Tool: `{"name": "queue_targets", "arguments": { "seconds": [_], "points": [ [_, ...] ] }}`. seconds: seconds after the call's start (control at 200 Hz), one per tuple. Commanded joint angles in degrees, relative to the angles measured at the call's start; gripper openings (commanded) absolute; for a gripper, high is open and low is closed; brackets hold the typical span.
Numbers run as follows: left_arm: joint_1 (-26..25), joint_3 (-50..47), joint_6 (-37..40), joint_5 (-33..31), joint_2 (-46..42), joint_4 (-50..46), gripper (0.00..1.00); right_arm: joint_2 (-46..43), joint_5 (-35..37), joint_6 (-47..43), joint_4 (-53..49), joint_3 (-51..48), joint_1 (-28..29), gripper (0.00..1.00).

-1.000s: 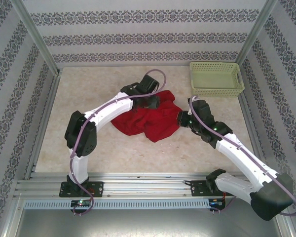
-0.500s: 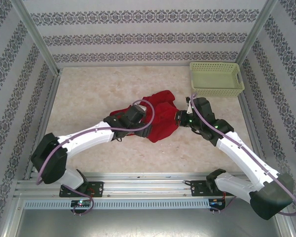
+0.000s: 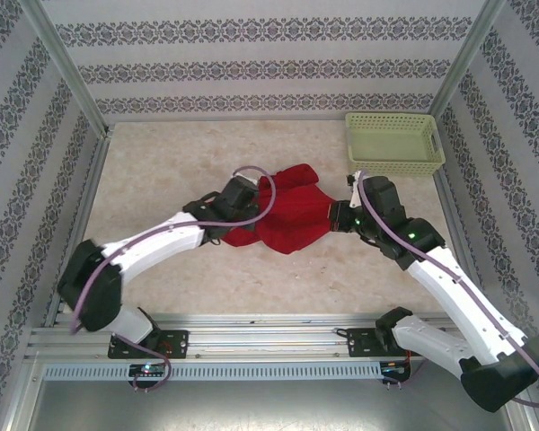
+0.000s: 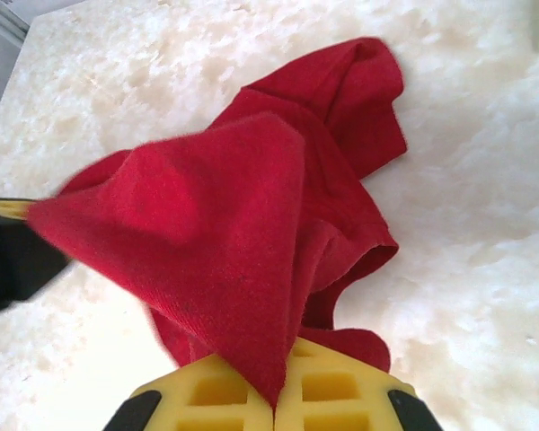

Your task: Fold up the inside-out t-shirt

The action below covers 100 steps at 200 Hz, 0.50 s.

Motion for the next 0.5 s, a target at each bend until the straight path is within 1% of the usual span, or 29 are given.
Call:
{"name": "queue_targets", "arguments": {
  "seconds": [0.0,0.085,0.16,0.2,0.25,0.295,0.33,0.435,0.495],
  "points": [
    [0.1,2.0,3.4,-0.2,-10.2,-3.1,0.0,-2.6,2.8,-5.9,-5.9,5.4,0.4,0.0],
    [0.0,5.5,1.8,2.3,-16.8,-9.4,0.0,-3.8,2.2,-8.3,-9.3,9.6,0.4,0.0],
    [0.0,6.7,0.9,5.3,-20.9,-12.0,0.0,-4.8,1.8,-9.9,-12.4,13.3,0.5,0.0],
    [0.0,6.4,0.9,5.5,-21.9,-12.8,0.0,-5.1,1.7,-10.3,-13.5,14.6,0.4,0.0],
    [0.1,5.4,1.3,4.0,-22.1,-13.5,0.0,-5.3,1.4,-10.2,-13.8,15.1,0.4,0.0],
    [0.4,4.1,1.9,2.7,-21.0,-13.7,0.0,-4.9,0.8,-9.2,-12.7,14.2,0.4,0.0],
    [1.1,3.4,1.8,2.9,-19.5,-14.0,0.0,-4.4,-0.4,-8.2,-11.4,12.8,0.4,0.0],
    [6.3,1.6,-0.3,10.7,-11.3,-12.8,0.05,-1.3,-5.1,-3.5,-4.3,6.4,0.4,0.0],
    [8.2,2.5,-0.8,12.9,-4.7,-13.4,0.07,1.1,-6.8,-0.8,1.5,2.1,0.8,0.0]
  ]
}}
